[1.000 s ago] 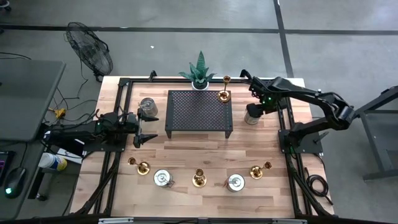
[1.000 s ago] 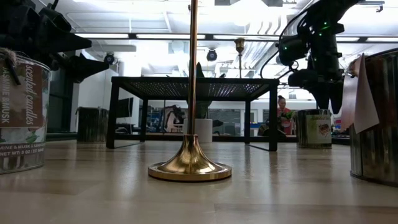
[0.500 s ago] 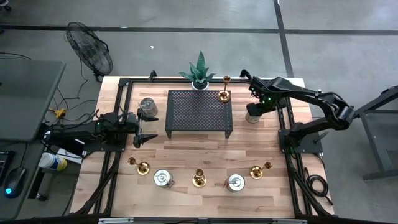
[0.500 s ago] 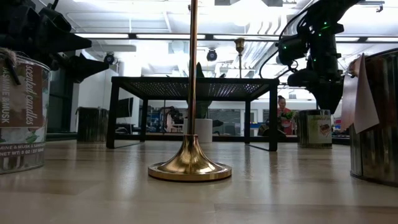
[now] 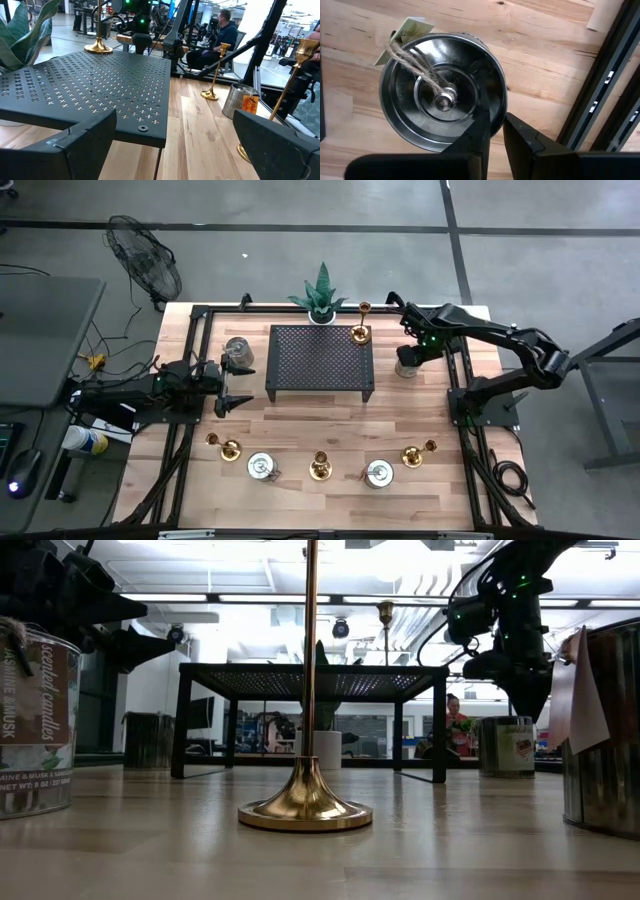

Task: Pick & Place candle stick holders
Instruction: Put the silver scented candle on the shelf

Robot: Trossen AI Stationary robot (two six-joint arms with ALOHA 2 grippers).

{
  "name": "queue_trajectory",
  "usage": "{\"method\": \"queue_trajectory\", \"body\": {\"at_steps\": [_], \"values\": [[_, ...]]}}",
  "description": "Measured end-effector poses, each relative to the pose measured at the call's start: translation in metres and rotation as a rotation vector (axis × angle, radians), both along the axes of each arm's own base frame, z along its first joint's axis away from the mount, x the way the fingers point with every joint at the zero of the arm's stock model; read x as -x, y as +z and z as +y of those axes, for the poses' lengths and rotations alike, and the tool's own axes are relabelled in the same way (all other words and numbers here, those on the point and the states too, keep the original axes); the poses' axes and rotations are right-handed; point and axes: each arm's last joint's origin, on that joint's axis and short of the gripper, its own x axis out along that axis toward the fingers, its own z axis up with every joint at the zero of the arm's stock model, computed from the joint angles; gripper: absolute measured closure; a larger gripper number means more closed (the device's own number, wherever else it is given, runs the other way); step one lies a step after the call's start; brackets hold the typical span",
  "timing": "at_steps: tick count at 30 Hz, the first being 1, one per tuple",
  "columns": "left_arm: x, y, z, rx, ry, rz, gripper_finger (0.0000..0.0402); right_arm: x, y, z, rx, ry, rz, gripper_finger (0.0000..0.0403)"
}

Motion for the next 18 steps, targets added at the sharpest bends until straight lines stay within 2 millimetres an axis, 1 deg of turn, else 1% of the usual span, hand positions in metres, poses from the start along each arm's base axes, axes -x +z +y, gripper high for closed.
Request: {"method": "queue_trajectory", "body": {"at_steps": [8,15,18], "values": [[0.0,0.0001,0.0,0.0,0.001,0.0,0.0009,-0.0004,0.0,-0.0001,-0.002,-0.003,-0.006,0.0364],[0.0,0.0001,0.0,0.0,0.0,0.0,0.0009,-0.0004,0.0,-0.0003,0.001,-0.003,-0.006,0.0394],[0.0,0.0001,0.0,0.0,0.0,0.0,0.0009,-0.0002,0.0,-0.0005,0.007,0.0,-0.001,0.0399]]}}
